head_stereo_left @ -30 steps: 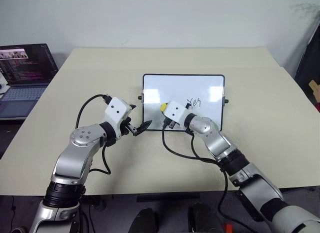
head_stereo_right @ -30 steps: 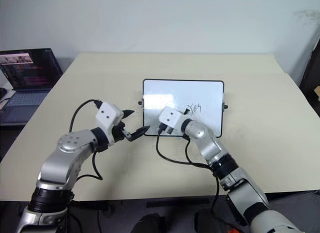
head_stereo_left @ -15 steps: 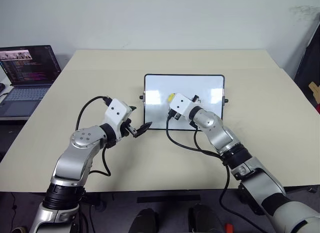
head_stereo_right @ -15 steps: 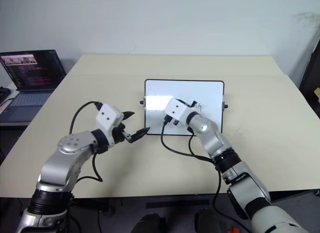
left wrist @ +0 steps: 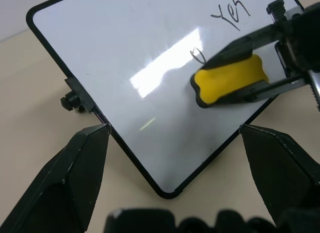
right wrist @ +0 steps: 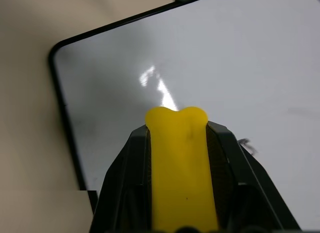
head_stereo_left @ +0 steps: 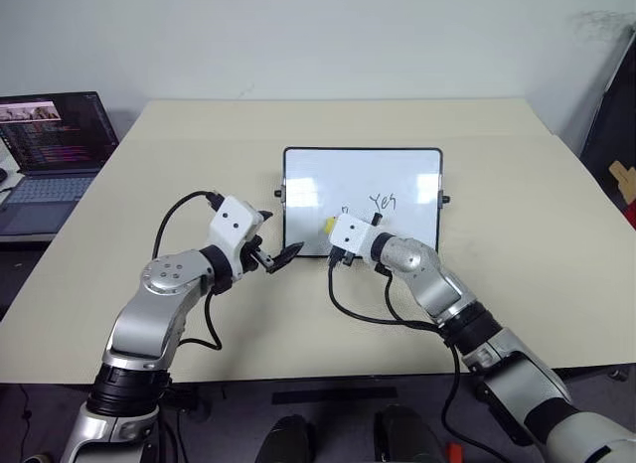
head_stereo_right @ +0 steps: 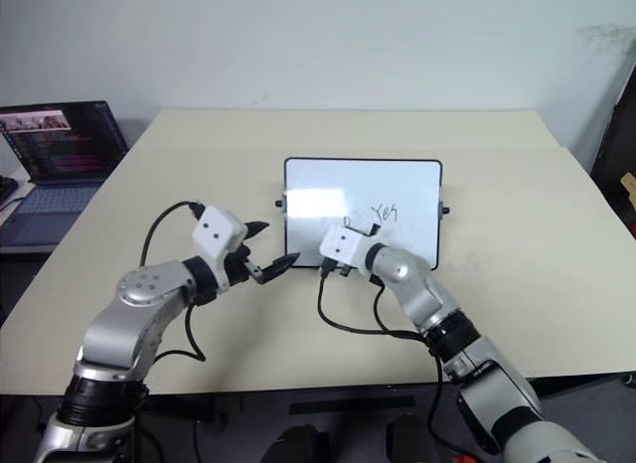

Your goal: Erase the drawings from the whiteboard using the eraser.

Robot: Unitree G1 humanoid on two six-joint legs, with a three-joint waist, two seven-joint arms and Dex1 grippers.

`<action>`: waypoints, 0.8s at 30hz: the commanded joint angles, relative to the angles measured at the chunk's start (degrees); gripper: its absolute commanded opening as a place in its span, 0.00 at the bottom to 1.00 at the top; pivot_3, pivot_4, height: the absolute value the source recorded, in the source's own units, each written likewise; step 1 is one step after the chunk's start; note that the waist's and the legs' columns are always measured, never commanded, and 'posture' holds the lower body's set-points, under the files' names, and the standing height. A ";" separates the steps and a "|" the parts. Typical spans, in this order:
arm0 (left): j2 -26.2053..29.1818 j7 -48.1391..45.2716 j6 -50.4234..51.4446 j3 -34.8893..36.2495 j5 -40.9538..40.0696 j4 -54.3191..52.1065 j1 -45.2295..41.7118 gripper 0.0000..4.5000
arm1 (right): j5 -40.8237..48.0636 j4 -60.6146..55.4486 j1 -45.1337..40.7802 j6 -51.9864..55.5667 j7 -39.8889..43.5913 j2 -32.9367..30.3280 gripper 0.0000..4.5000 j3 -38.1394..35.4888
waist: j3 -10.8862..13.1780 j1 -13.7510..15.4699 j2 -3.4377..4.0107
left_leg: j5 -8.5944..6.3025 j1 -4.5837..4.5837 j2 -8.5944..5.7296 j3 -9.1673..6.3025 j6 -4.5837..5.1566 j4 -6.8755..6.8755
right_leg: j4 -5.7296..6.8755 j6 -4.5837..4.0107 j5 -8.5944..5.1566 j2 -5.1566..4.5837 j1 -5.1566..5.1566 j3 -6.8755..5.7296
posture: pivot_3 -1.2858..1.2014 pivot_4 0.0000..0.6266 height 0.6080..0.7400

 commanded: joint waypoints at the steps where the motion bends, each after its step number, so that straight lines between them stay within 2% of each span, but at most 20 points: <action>1: 0.00 -0.20 -0.97 -0.06 -0.03 -1.37 -0.84 1.00 | -1.94 3.46 -2.77 0.41 -7.47 -1.55 0.25 -5.51 | 0.01 0.21 -0.02 | 0.03 0.00 -0.01 -0.02 0.00 0.01 | 0.00 -0.01 0.00 0.00 0.01 -0.02 | 0.52 0.24 1.00; 5: -0.11 -0.26 -0.98 -0.12 -0.06 -1.40 -0.79 1.00 | -1.84 4.70 -3.49 -0.24 -9.13 -1.90 0.25 -6.12 | 0.01 0.22 -0.03 | 0.08 -0.04 -0.04 -0.07 -0.01 -0.01 | -0.02 -0.01 0.01 0.00 0.01 -0.03 | 0.52 0.24 1.00; 13: -0.22 -0.20 -1.10 -0.25 -0.05 -1.42 -0.70 1.00 | -1.65 2.51 1.49 3.58 4.30 -3.37 0.25 -0.96 | 0.00 0.00 -0.04 | 0.06 -0.04 -0.01 -0.07 0.00 -0.11 | -0.05 -0.02 0.00 -0.01 0.00 -0.03 | 0.52 0.24 1.00; 16: -0.27 -0.22 -1.13 -0.32 -0.02 -1.47 -0.66 1.00 | -2.86 1.20 2.49 4.14 6.20 -4.18 0.25 0.21 | -0.01 -0.04 -0.06 | 0.06 0.09 0.01 -0.06 0.00 -0.11 | -0.06 -0.01 0.00 -0.01 0.11 -0.04 | 0.52 0.24 1.00; 20: -0.38 -0.23 -1.20 -0.46 -0.02 -1.45 -0.68 1.00 | -4.99 1.46 1.68 3.13 3.88 -4.46 0.25 0.20 | -0.01 -0.04 -0.06 | 0.07 0.21 0.03 -0.05 -0.01 -0.10 | -0.06 -0.02 -0.02 0.00 0.22 -0.04 | 0.52 0.24 1.00; 24: -0.44 -0.25 -1.24 -0.62 0.01 -1.49 -0.66 1.00 | -6.12 2.75 -1.46 0.60 -2.98 -3.74 0.25 -2.50 | 0.00 -0.03 -0.05 | 0.08 0.34 0.04 -0.05 -0.01 -0.09 | -0.07 -0.03 -0.03 0.00 0.36 -0.03 | 0.52 0.24 1.00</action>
